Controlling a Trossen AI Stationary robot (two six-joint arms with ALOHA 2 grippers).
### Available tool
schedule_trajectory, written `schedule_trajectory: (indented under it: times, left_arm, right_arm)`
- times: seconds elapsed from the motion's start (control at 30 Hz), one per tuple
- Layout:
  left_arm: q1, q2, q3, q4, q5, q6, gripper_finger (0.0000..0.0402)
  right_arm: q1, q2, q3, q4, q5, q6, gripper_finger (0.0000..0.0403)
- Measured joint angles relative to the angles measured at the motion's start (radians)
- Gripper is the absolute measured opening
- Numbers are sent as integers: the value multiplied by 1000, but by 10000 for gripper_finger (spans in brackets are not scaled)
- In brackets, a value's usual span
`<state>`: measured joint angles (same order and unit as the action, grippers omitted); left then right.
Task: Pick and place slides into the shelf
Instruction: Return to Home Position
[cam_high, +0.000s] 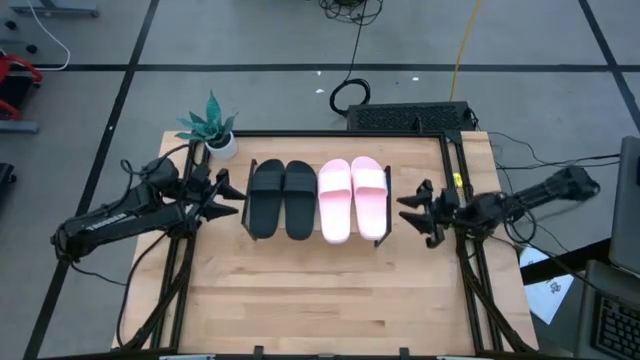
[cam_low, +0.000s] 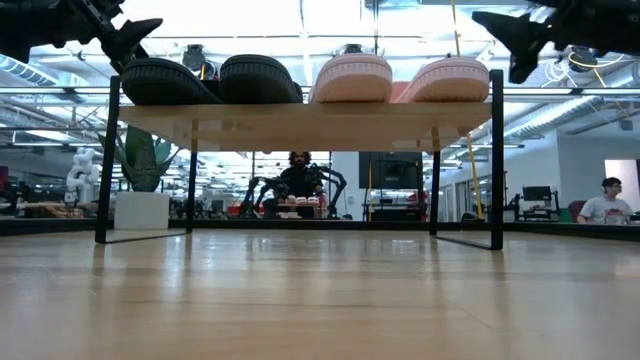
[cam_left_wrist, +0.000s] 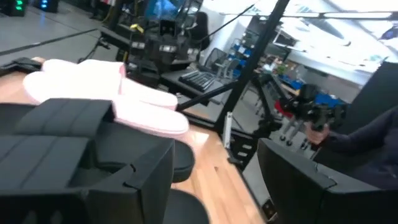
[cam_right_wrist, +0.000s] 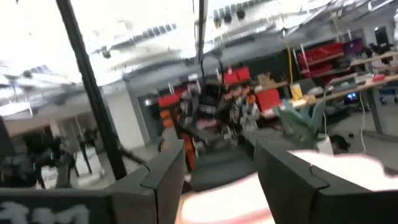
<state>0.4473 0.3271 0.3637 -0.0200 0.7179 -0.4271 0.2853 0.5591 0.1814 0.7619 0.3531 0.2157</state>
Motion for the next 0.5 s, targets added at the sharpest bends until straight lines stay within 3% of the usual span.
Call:
schedule_trajectory:
  times: [0.23, 0.5]
  left_arm:
    - [67, -3, 0, -2, 66, 55, 230]
    - [215, -3, 0, 26, 229, 61, 230]
  right_arm:
    - [-160, -98, 0, -25, -175, 61, 183]
    - [-201, -235, 0, -205, -176, 86, 183]
